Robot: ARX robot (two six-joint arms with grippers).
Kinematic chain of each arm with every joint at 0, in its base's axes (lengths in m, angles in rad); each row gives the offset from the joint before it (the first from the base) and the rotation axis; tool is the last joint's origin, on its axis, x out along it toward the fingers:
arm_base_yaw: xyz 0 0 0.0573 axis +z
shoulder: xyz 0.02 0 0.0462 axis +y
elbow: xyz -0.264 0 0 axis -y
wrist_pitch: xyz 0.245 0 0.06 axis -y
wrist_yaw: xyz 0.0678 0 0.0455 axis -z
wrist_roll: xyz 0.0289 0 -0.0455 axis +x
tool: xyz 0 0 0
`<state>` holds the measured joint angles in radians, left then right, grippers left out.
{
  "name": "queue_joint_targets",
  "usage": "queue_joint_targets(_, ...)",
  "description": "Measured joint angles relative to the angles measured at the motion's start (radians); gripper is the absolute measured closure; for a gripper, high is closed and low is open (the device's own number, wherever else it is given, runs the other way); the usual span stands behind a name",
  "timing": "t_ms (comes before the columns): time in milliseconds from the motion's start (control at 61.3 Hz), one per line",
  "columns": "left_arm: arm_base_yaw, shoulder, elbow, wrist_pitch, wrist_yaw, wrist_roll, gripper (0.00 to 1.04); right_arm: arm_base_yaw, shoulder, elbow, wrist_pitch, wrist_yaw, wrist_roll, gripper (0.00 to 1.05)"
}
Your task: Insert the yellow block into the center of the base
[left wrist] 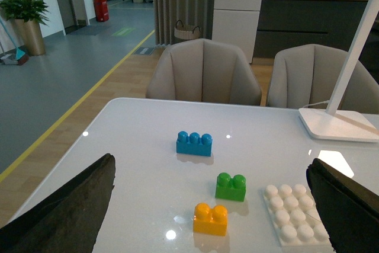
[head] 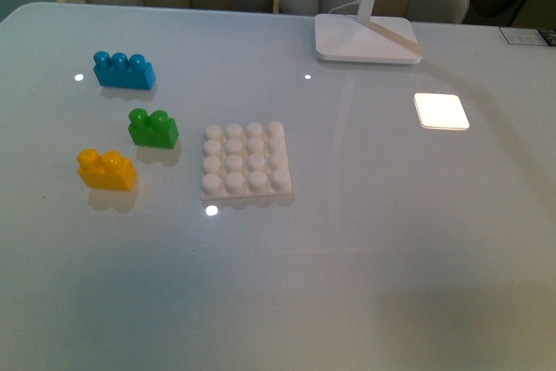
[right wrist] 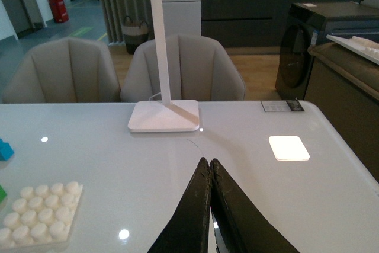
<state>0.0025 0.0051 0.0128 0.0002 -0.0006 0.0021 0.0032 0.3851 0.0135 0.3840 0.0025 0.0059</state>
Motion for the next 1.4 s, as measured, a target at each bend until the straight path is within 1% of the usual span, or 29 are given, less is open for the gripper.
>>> queue_joint_targets(391,0.000,0.000,0.000,0.000,0.000,0.000,0.07,0.000,-0.154,0.000,-0.153,0.000,0.000,1.03)
queue_joint_targets(603,0.000,0.000,0.000,0.000,0.000,0.000,0.07,0.000,-0.208,0.000,-0.206,0.000,0.000,1.03)
queue_joint_targets(636,0.000,0.000,0.000,0.000,0.000,0.000,0.07,0.000,-0.239,0.000,-0.242,0.000,0.000,1.03)
queue_joint_targets(685,0.000,0.000,0.000,0.000,0.000,0.000,0.07,0.000,-0.320,0.000,-0.352,-0.002,0.000,1.03)
queue_joint_targets(717,0.000,0.000,0.000,0.000,0.000,0.000,0.07,0.000,-0.350,0.000,-0.372,-0.002,0.000,1.03)
queue_joint_targets(1043,0.000,0.000,0.000,0.000,0.000,0.000,0.07,0.000,-0.379,0.000,-0.382,-0.001,-0.001,1.03)
queue_joint_targets(1092,0.000,0.000,0.000,0.000,0.000,0.000,0.07,0.000,-0.379,0.000,-0.382,-0.001,-0.001,0.95)
queue_joint_targets(1141,0.000,0.000,0.000,0.000,0.000,0.000,0.07,0.000,-0.379,0.000,-0.382,-0.001,-0.001,0.84)
queue_joint_targets(1158,0.000,0.000,0.000,0.000,0.000,0.000,0.07,0.000,-0.379,0.000,-0.382,-0.001,-0.001,0.82)
queue_joint_targets(1190,0.000,0.000,0.000,0.000,0.000,0.000,0.07,0.000,-0.379,0.000,-0.382,-0.001,-0.001,0.74)
queue_joint_targets(1207,0.000,0.000,0.000,0.000,0.000,0.000,0.07,0.000,-0.379,0.000,-0.382,-0.001,-0.001,0.73)
queue_joint_targets(1239,0.000,0.000,0.000,0.000,0.000,0.000,0.07,0.000,-0.379,0.000,-0.382,-0.001,-0.001,0.66)
queue_joint_targets(1321,0.000,0.000,0.000,0.000,0.000,0.000,0.07,0.000,-0.379,0.000,-0.382,-0.001,-0.001,0.52)
queue_joint_targets(1337,0.000,0.000,0.000,0.000,0.000,0.000,0.07,0.000,-0.379,0.000,-0.382,-0.001,-0.001,0.48)
queue_joint_targets(1353,0.000,0.000,0.000,0.000,0.000,0.000,0.07,0.000,-0.379,0.000,-0.382,-0.001,-0.001,0.46)
queue_joint_targets(1386,0.000,0.000,0.000,0.000,0.000,0.000,0.07,0.000,-0.379,0.000,-0.382,-0.001,-0.001,0.39)
queue_joint_targets(1402,0.000,0.000,0.000,0.000,0.000,0.000,0.07,0.000,-0.379,0.000,-0.382,-0.001,-0.001,0.38)
